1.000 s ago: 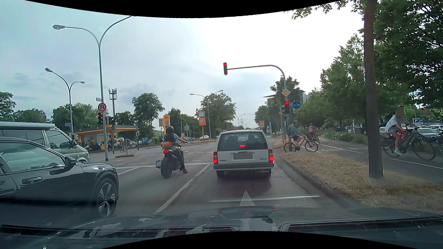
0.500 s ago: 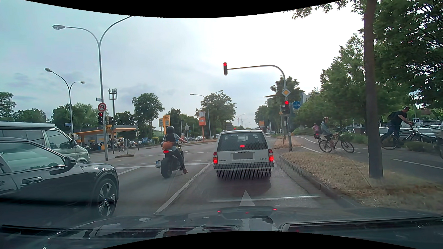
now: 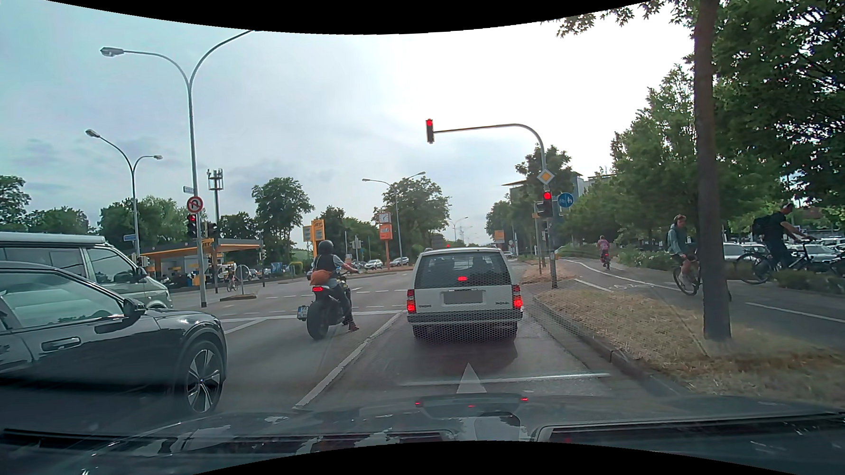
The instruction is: Follow the waypoints while adhering to traffic rules and regulations
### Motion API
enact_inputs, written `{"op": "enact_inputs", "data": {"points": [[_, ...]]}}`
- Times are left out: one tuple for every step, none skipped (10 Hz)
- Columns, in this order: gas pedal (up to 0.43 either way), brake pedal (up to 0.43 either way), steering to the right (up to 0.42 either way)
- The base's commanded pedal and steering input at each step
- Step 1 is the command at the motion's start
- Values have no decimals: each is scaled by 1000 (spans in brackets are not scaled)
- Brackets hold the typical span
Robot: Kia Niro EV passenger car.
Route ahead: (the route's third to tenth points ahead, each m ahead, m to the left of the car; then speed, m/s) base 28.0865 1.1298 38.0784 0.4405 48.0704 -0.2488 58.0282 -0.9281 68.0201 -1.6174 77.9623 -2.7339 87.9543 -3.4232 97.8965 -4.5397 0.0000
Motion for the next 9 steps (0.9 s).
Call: {"op": "enact_inputs", "data": {"points": [[0,0,11],[0,0,11],[0,0,11],[0,0,11],[0,0,11],[0,0,11],[0,0,11],[0,0,11],[0,0,11]]}}
